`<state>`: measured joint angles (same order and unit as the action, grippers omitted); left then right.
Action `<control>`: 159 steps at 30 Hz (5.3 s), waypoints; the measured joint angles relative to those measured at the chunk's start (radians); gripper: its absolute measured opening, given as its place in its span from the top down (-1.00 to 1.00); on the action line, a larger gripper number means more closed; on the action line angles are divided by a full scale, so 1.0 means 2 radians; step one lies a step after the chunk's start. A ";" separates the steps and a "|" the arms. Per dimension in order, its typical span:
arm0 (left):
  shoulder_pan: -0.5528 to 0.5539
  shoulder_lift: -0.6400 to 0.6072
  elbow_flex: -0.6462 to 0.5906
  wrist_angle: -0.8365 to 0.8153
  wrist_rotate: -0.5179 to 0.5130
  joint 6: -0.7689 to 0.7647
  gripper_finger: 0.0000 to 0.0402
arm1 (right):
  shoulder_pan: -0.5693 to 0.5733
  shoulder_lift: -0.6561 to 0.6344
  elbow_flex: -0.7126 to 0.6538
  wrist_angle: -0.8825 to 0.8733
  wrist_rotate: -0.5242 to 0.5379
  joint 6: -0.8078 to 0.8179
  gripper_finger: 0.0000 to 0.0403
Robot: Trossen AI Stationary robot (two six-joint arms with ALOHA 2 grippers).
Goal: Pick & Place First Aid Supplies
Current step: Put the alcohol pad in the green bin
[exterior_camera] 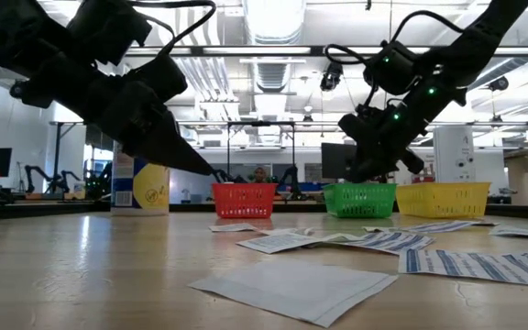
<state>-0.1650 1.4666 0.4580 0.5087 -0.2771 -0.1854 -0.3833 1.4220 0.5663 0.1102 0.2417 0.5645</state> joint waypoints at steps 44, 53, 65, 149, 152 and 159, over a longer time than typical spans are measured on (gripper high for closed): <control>-0.005 0.056 0.028 0.005 0.119 0.006 0.85 | 0.285 0.002 0.023 0.107 0.028 0.072 0.68; -0.005 0.083 0.046 0.006 0.117 0.018 0.85 | 0.313 0.061 0.030 0.176 0.029 0.072 0.67; -0.005 0.136 0.060 0.008 0.094 0.015 0.85 | 0.313 0.147 0.097 0.178 0.028 0.060 0.67; -0.003 0.172 0.053 0.026 0.087 -0.026 0.85 | 0.228 0.294 0.240 0.051 -0.147 0.089 0.85; -0.003 0.171 0.053 0.026 0.086 -0.026 0.85 | 0.228 0.294 0.240 0.051 -0.147 0.081 0.93; -0.003 0.138 0.055 -0.001 0.078 -0.005 0.85 | 0.221 0.290 0.240 0.045 -0.148 0.064 0.96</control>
<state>-0.1719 1.7417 0.5673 0.5073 -0.1202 -0.1948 0.0578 2.0012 1.0458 0.2009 -0.0541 0.6916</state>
